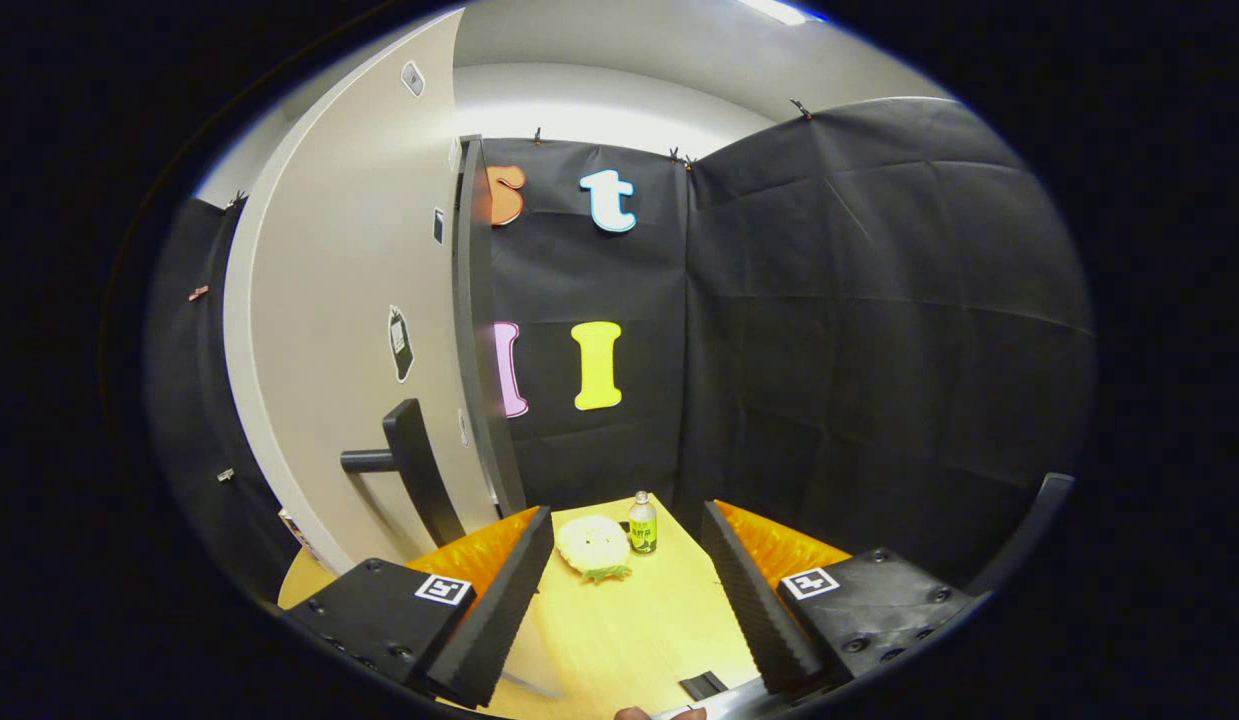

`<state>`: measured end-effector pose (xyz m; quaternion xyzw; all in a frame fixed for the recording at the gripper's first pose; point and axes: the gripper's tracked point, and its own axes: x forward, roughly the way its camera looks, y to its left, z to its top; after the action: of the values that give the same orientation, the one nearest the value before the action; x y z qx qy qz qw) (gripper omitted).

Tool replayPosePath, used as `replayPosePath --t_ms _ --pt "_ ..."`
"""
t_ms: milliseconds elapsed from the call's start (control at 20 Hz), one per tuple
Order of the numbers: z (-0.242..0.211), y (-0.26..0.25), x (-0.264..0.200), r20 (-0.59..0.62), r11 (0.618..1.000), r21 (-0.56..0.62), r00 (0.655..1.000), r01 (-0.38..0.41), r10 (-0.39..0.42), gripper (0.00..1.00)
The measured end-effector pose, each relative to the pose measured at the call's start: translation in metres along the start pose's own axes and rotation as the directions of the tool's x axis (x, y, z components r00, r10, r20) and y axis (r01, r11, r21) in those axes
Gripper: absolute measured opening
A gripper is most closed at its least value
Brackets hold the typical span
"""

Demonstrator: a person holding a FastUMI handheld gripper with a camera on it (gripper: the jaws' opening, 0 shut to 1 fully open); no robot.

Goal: Open the shoe cabinet door, grab the shoes and put them into the shoe cabinet, then close the shoe cabinet door.

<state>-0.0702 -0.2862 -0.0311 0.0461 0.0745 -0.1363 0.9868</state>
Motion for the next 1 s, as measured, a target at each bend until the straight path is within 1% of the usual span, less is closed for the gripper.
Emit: replayPosePath --t_ms 200,400,500,700,850,1000 --pt "-0.009 0.018 -0.010 -0.016 1.000 0.026 1.000 -0.009 0.009 0.98" --pt "-0.010 0.049 -0.024 -0.008 1.000 -0.016 1.000 -0.002 0.002 0.98" --pt "-0.012 0.073 -0.033 0.002 0.999 -0.035 1.000 -0.020 0.020 0.98" --pt "-0.019 0.124 -0.040 0.009 0.997 -0.029 0.997 -0.074 0.074 0.98" --pt "-0.027 0.168 -0.040 -0.011 0.989 -0.002 0.989 -0.147 0.147 0.98" --pt "-0.028 0.205 -0.036 -0.016 0.976 0.000 0.976 -0.217 0.217 0.98"
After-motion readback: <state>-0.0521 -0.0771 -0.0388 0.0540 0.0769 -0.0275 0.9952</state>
